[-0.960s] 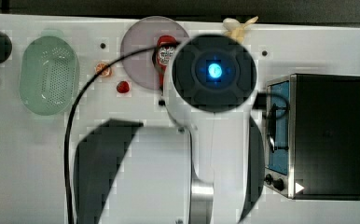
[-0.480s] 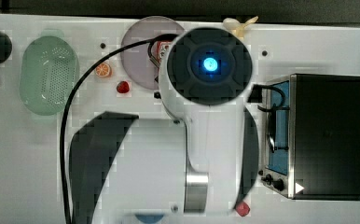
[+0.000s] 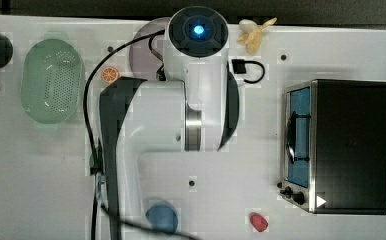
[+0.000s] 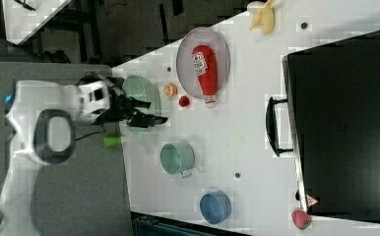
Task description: Pick ketchup from plate and place it on table.
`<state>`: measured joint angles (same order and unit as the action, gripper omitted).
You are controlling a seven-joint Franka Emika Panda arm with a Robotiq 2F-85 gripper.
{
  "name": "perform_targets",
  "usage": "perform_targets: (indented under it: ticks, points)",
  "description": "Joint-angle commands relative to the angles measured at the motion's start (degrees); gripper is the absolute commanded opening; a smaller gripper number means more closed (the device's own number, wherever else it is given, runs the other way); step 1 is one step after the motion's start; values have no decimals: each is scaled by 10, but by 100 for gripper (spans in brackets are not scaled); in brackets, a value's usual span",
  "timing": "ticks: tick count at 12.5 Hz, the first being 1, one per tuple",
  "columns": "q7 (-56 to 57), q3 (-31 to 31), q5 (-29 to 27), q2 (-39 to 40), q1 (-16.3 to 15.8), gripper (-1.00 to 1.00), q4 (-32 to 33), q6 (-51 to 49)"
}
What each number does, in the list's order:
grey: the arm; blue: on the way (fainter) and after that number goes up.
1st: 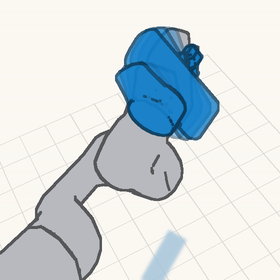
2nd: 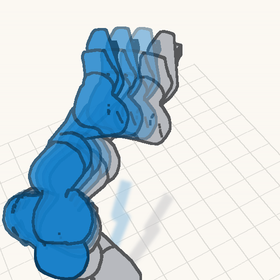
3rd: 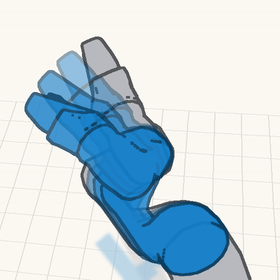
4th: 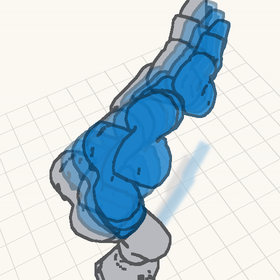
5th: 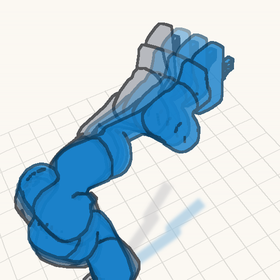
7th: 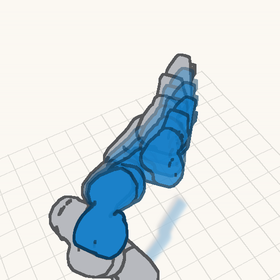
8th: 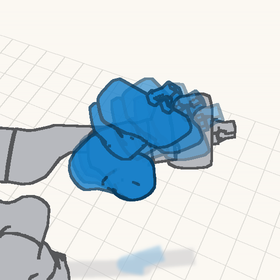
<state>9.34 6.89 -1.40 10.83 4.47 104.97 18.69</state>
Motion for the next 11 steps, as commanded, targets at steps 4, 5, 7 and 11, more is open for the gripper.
perform_targets:
  ticks: [4, 5, 7, 11]
  points:
    - [226, 3, 17, 92, -5, 100, -8, 118]
    - [242, 3, 25, 111, -6, 100, -12, 132]
    - [246, 3, 39, 151, -11, 100, -24, 163]
    - [250, 3, 60, 231, -25, 100, -61, 229]
